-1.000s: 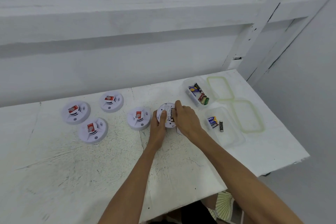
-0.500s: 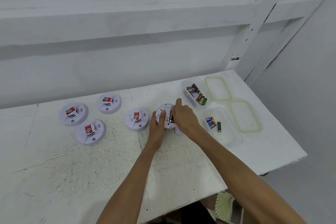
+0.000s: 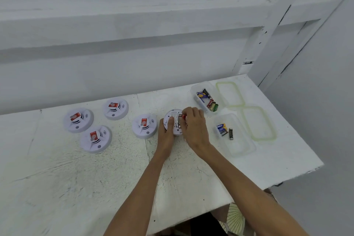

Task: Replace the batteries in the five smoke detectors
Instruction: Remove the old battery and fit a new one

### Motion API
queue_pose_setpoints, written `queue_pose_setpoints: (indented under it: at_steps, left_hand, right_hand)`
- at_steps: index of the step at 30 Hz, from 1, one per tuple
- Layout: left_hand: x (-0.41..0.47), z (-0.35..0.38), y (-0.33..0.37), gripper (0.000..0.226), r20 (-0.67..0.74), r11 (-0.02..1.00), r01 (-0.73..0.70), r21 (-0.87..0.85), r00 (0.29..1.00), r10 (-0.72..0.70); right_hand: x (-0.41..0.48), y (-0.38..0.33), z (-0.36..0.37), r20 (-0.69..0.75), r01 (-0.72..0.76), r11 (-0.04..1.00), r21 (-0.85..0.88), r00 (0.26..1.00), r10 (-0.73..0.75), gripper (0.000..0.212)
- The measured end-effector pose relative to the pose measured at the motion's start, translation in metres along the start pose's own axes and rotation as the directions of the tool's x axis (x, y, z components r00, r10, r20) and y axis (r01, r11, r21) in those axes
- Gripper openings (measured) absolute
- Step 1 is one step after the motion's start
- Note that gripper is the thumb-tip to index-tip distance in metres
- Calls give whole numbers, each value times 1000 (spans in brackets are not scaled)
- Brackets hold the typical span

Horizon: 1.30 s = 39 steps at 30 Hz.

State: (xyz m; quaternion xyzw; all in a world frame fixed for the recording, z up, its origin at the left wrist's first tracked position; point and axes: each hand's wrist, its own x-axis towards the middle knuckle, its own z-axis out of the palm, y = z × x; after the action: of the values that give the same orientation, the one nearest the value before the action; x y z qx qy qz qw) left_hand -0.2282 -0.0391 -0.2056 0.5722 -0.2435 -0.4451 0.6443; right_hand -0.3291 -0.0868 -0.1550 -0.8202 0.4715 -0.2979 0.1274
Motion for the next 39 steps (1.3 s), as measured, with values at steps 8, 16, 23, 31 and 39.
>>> queue_pose_setpoints:
  at_steps: [8, 16, 23, 31, 39]
  left_hand:
    - [-5, 12, -7, 28, 48, 997, -22, 78, 999, 18]
    - [-6, 21, -11, 25, 30, 999, 0, 51, 1000, -2]
    - [-3, 20, -12, 23, 31, 999, 6, 49, 999, -7]
    - [-1, 17, -12, 24, 18, 997, 75, 7, 997, -75]
    - [-1, 13, -10, 28, 39, 996, 76, -38, 996, -75]
  right_hand:
    - [9, 18, -36, -166, -73, 933, 352, 976, 139, 14]
    - [-5, 93, -80, -211, -367, 898, 241, 884, 418, 7]
    - [-31, 119, -87, -22, -440, 894, -88, 898, 440, 9]
    - [-30, 114, -82, 208, -361, 895, -262, 884, 418, 7]
    - [-34, 115, -78, 203, -427, 844, -325, 840, 504, 11]
